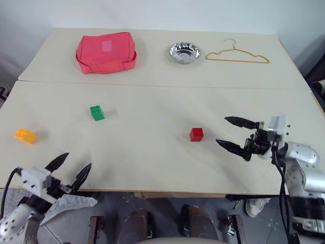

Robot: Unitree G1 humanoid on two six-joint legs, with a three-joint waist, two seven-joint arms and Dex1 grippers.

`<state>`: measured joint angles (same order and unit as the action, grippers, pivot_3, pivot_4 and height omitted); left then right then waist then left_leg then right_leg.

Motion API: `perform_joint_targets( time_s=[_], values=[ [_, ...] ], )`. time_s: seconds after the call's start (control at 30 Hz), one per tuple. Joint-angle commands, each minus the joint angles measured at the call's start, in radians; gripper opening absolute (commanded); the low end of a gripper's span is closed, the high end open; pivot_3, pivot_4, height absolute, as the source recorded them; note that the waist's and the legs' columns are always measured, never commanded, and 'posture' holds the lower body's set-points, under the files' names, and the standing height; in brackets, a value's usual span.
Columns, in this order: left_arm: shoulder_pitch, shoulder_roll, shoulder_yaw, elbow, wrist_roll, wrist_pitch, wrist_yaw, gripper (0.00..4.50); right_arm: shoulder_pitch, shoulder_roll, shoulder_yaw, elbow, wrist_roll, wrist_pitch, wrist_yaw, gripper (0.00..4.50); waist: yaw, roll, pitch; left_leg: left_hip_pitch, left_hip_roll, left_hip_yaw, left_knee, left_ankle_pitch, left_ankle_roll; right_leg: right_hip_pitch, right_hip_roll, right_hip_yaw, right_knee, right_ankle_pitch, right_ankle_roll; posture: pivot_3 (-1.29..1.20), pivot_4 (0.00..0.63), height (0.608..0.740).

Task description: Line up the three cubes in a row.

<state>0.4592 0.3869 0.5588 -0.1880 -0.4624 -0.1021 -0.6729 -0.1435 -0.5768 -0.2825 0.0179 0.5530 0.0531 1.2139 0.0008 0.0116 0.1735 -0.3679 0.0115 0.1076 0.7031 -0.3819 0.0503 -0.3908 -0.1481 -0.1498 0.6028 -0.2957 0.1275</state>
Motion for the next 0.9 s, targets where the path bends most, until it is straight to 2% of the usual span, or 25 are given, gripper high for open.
perform_joint_targets(
  time_s=[0.03,0.2,0.23,0.33,0.43,0.5,0.6,0.77,0.9],
  values=[
    [0.019,-0.047,0.04,-0.076,-0.023,-0.004,0.084,4.5,0.028,0.047,-0.03,-0.067,0.022,-0.069,-0.053,4.46,-0.001,0.0,0.0,0.0,0.0,0.0,0.0,0.0,0.0,0.0,0.0,0.0,0.0,0.0,0.0,0.0,0.15,0.74],
    [-0.03,-0.066,-0.003,-0.154,-0.039,0.096,0.177,4.5,0.047,0.064,0.0,-0.081,0.016,-0.087,-0.057,4.46,0.001,0.0,0.0,0.002,0.0,0.0,0.0,0.0,0.0,0.0,-0.001,0.002,0.003,0.0,0.0,0.0,0.15,0.74],
    [-0.066,-0.063,-0.024,-0.171,-0.023,0.114,0.204,4.5,0.044,0.063,0.009,-0.082,0.017,-0.086,-0.052,4.46,0.0,0.0,0.0,0.002,0.0,0.0,0.0,0.0,0.0,0.0,-0.001,0.002,0.003,0.0,0.0,0.0,0.15,0.74],
    [-0.258,-0.04,-0.101,-0.253,0.031,0.323,0.411,4.5,0.026,0.062,0.031,-0.09,0.023,-0.077,-0.046,4.46,0.011,-0.001,0.0,0.002,-0.001,0.0,0.0,0.001,0.001,0.0,-0.001,0.002,0.004,0.0,0.0,0.0,0.15,0.74],
    [-0.389,-0.027,-0.128,-0.271,0.076,0.513,0.566,4.5,0.029,0.054,0.051,-0.1,0.026,-0.062,-0.047,4.46,0.017,-0.002,-0.001,0.002,-0.001,-0.001,0.002,0.002,0.001,0.0,0.0,0.003,0.006,0.0,0.0,0.0,0.15,0.74],
    [-0.516,-0.021,-0.152,-0.245,0.089,0.669,0.664,4.5,0.029,0.054,0.076,-0.121,0.025,-0.047,-0.05,4.46,0.014,-0.002,-0.001,0.002,-0.001,-0.001,0.001,0.002,0.001,0.0,0.0,0.003,0.006,0.0,0.0,0.0,0.15,0.74],
    [-0.676,-0.003,-0.204,-0.172,0.107,0.809,0.706,4.5,0.006,0.063,0.103,-0.136,0.026,-0.032,-0.064,4.46,0.016,-0.002,-0.001,0.001,-0.001,-0.001,0.001,0.003,0.0,-0.001,0.001,0.002,0.006,0.0,0.0,0.0,0.15,0.74],
    [-0.873,-0.007,-0.263,0.032,0.143,0.843,0.7,4.5,-0.028,0.075,0.145,-0.155,0.027,-0.02,-0.076,4.46,0.021,-0.002,-0.001,0.001,-0.002,-0.001,0.001,0.003,-0.001,-0.001,0.002,0.002,0.006,0.0,0.0,0.0,0.15,0.74],
    [-0.931,-0.036,-0.286,0.084,0.177,0.889,0.74,4.5,-0.028,0.081,0.16,-0.17,0.022,-0.021,-0.09,4.46,0.022,-0.003,-0.001,0.0,-0.001,-0.001,0.001,0.003,-0.002,-0.001,0.002,0.002,0.005,0.0,0.0,0.0,0.15,0.74]
  ],
)
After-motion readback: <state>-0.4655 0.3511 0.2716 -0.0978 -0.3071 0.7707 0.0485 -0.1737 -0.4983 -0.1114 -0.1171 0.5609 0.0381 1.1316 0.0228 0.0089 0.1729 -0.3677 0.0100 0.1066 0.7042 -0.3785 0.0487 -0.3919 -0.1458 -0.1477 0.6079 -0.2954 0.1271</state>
